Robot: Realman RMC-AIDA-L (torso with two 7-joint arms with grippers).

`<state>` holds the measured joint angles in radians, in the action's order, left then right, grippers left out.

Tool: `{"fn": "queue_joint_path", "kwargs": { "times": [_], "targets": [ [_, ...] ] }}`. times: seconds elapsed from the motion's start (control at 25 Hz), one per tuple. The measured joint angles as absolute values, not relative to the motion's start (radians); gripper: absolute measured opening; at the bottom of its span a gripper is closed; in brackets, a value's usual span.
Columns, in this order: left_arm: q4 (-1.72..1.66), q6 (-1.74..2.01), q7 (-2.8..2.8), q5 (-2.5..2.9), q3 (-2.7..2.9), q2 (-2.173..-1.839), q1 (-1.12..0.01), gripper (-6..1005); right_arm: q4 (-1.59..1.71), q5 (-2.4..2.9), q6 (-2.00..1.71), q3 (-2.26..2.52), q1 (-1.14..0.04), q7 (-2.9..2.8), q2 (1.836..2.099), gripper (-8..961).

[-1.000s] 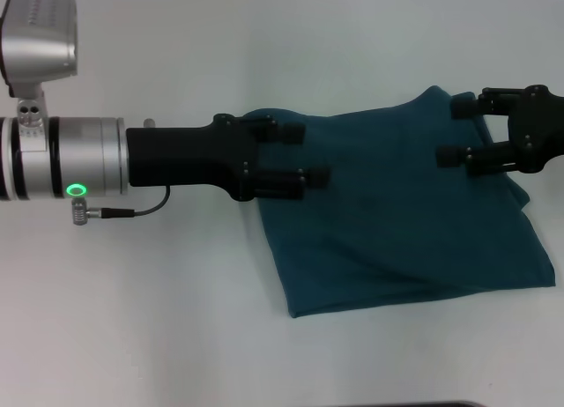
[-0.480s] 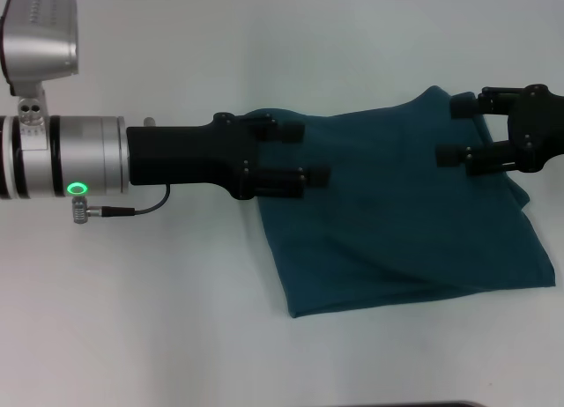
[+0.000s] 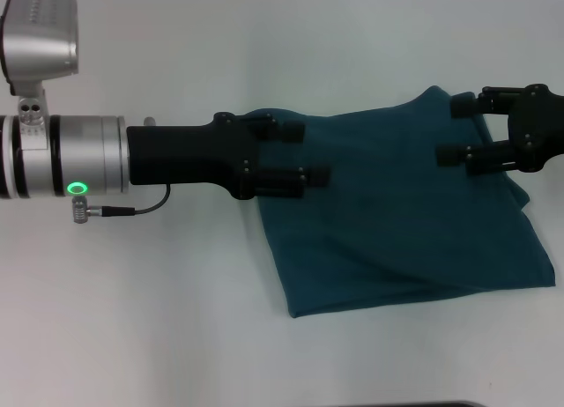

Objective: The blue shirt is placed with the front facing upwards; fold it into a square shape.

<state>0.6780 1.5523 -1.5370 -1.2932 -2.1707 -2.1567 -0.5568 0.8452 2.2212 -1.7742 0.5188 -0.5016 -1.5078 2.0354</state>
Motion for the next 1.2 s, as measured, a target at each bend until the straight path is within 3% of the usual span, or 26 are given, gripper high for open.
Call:
{"fn": "queue_joint_path", "kwargs": {
  "times": [1.2],
  "targets": [
    [0.680,1.558,-1.537,-1.293,-2.177,-2.156,-0.551,827,0.851,2.221,-1.775,0.521,-0.502,-1.519,2.035,915]
  ]
}}
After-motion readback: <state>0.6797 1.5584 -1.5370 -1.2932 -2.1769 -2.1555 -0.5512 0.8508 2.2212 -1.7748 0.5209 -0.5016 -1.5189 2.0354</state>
